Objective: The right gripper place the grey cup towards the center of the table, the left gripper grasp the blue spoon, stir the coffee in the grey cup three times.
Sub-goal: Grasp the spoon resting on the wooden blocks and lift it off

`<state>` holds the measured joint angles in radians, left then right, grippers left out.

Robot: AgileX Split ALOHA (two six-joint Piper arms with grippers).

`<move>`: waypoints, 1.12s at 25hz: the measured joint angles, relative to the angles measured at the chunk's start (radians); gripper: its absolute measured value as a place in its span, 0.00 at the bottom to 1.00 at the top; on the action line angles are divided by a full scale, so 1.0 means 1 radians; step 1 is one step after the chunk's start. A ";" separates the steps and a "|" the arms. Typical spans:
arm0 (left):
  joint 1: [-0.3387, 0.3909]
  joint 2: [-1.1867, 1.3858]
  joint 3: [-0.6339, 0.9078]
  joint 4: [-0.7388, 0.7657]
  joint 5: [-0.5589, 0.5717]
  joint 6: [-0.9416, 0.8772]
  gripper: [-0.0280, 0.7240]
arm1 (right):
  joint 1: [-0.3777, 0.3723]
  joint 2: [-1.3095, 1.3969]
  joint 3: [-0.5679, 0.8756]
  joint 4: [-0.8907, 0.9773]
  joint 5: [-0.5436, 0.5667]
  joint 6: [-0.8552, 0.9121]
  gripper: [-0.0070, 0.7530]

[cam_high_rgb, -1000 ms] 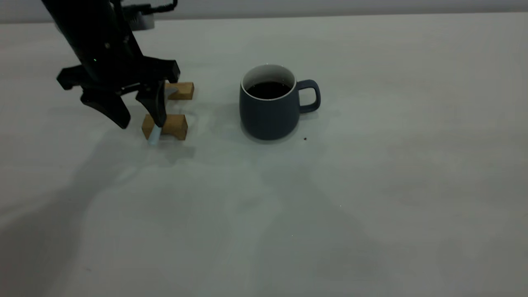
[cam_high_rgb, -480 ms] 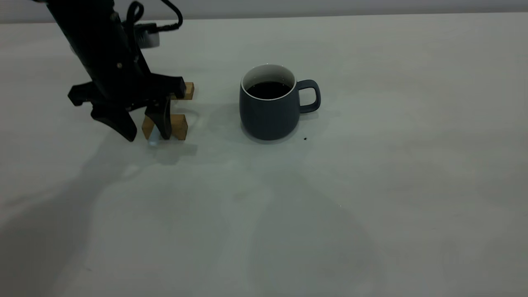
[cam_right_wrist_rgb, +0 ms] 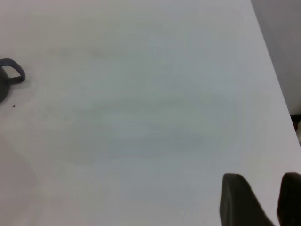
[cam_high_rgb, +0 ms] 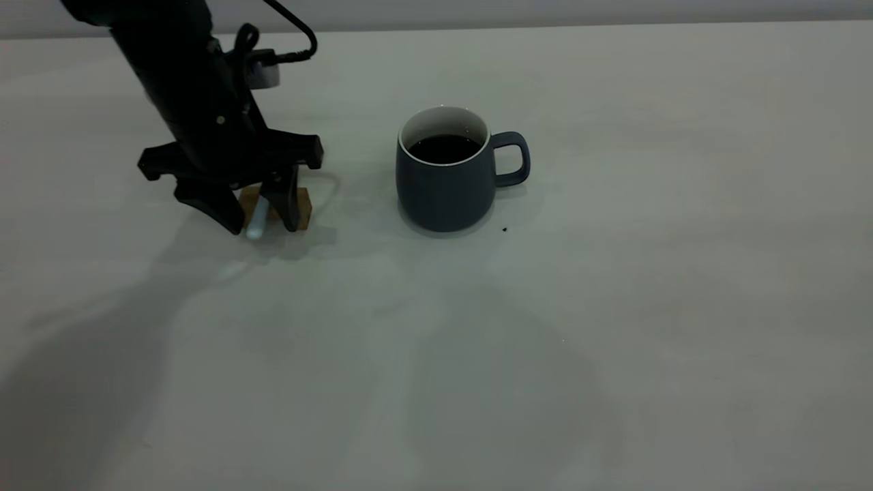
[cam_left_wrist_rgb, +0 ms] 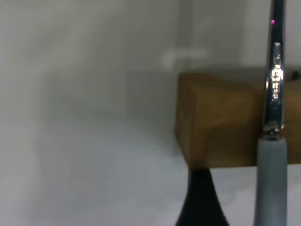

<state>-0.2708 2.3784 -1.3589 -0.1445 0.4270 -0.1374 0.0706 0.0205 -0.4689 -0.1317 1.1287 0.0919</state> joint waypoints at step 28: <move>-0.008 -0.046 -0.032 0.001 0.145 -0.004 0.19 | 0.000 0.000 0.000 -0.001 0.000 0.000 0.32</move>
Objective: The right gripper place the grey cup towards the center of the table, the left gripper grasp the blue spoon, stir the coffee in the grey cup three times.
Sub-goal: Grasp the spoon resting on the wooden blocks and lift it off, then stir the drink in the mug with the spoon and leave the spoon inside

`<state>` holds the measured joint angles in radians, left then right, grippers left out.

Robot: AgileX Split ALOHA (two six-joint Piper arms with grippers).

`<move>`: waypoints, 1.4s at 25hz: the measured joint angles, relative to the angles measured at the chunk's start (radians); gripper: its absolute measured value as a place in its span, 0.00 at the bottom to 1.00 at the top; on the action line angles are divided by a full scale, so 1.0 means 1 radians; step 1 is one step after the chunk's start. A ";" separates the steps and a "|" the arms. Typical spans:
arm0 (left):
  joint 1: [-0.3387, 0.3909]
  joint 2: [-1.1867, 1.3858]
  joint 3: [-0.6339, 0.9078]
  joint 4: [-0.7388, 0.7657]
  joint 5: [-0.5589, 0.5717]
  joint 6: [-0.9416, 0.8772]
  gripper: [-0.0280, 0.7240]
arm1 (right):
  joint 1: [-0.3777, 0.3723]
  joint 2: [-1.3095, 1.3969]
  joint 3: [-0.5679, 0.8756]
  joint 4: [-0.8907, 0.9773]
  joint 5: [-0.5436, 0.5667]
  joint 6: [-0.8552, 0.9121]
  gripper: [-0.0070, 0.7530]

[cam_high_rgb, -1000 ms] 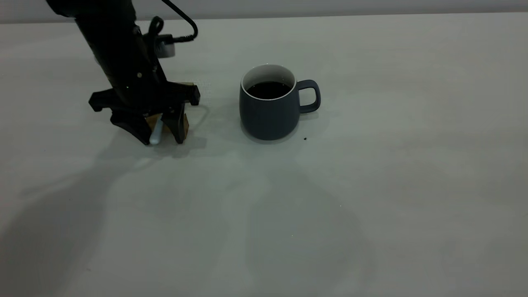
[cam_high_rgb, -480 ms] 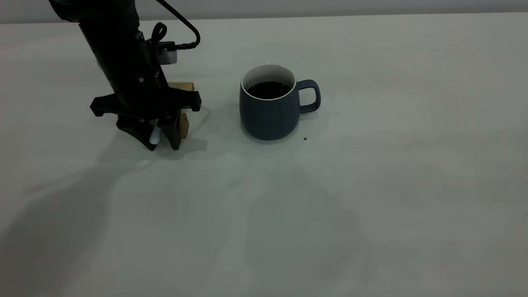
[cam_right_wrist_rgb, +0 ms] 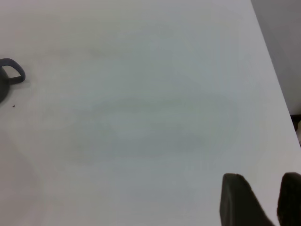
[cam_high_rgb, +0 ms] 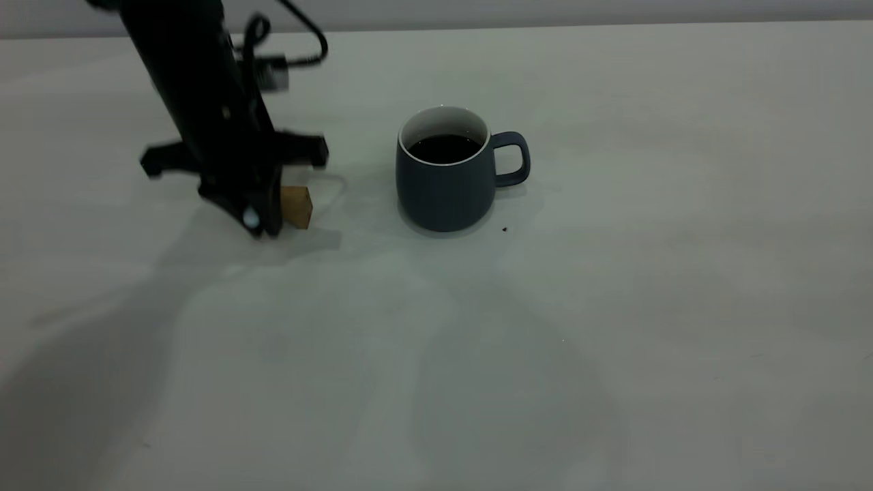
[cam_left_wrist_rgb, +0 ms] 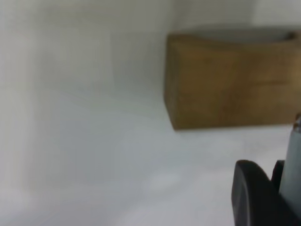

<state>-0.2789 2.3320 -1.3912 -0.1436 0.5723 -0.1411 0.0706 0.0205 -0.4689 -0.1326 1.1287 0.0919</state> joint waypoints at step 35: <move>-0.007 -0.356 0.000 -1.066 0.300 -0.578 0.19 | 0.000 0.000 0.000 0.000 0.000 0.000 0.32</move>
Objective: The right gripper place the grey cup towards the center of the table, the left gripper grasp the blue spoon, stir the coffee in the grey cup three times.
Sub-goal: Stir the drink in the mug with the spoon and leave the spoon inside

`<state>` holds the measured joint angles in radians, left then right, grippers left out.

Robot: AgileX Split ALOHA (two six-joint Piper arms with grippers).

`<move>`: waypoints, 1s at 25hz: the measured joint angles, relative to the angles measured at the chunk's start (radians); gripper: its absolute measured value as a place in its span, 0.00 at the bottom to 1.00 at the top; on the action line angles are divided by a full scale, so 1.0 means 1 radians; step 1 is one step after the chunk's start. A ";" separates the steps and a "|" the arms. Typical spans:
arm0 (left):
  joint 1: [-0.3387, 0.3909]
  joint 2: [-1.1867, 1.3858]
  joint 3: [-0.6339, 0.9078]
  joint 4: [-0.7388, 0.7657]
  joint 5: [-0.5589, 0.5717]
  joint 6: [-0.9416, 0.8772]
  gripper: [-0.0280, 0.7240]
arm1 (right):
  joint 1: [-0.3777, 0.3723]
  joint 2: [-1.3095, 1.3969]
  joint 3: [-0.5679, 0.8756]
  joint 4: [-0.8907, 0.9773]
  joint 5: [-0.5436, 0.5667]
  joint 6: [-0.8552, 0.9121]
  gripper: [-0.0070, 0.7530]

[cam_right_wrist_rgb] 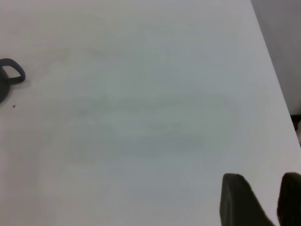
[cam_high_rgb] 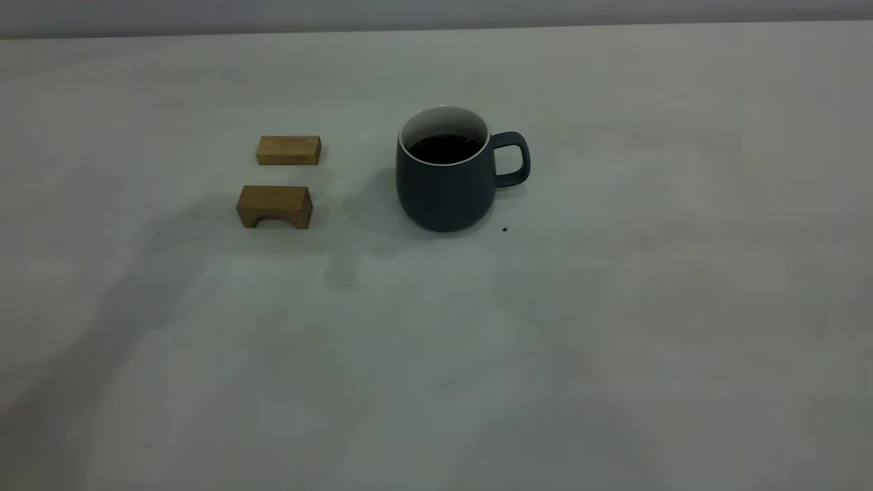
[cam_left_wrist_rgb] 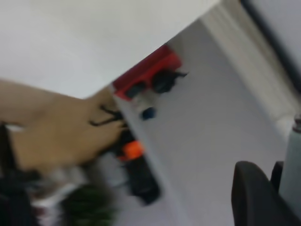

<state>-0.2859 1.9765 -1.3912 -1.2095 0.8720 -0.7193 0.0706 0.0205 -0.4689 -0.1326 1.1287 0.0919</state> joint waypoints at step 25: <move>-0.003 0.353 -0.052 -0.509 -0.081 -0.101 0.18 | 0.000 0.000 0.000 0.000 0.000 0.000 0.32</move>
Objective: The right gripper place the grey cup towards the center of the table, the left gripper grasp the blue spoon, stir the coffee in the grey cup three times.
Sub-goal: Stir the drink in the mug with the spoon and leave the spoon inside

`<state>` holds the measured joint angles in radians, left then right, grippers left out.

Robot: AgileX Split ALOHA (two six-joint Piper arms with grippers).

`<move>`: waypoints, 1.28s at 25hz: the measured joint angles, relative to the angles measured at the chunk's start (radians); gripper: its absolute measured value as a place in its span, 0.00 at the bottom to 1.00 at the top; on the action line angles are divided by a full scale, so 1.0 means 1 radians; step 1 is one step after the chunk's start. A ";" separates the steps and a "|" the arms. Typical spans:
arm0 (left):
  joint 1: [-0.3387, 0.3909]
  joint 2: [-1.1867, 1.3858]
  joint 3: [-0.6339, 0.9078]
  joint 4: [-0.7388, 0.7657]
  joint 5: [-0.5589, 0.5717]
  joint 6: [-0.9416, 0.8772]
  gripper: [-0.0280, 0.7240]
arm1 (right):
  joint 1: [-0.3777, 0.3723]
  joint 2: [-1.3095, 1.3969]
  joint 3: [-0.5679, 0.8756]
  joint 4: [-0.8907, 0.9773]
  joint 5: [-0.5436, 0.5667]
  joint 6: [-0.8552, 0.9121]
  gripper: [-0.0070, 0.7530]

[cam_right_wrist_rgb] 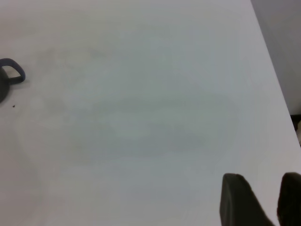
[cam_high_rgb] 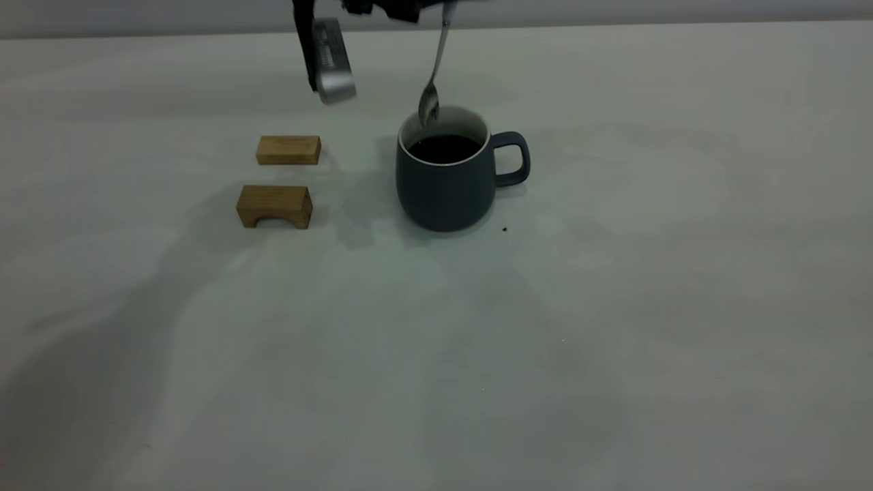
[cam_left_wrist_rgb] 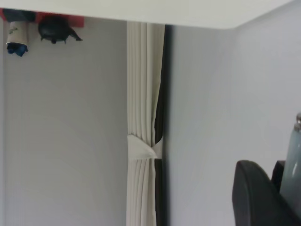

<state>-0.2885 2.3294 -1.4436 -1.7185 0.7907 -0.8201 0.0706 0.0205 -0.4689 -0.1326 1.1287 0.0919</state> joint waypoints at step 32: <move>-0.020 0.192 -0.139 -0.016 -0.047 0.002 0.18 | 0.000 0.000 0.000 -0.001 0.000 0.000 0.32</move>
<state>-0.3088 2.5210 -1.5824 -1.7344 0.7437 -0.8179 0.0706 0.0205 -0.4689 -0.1335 1.1287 0.0919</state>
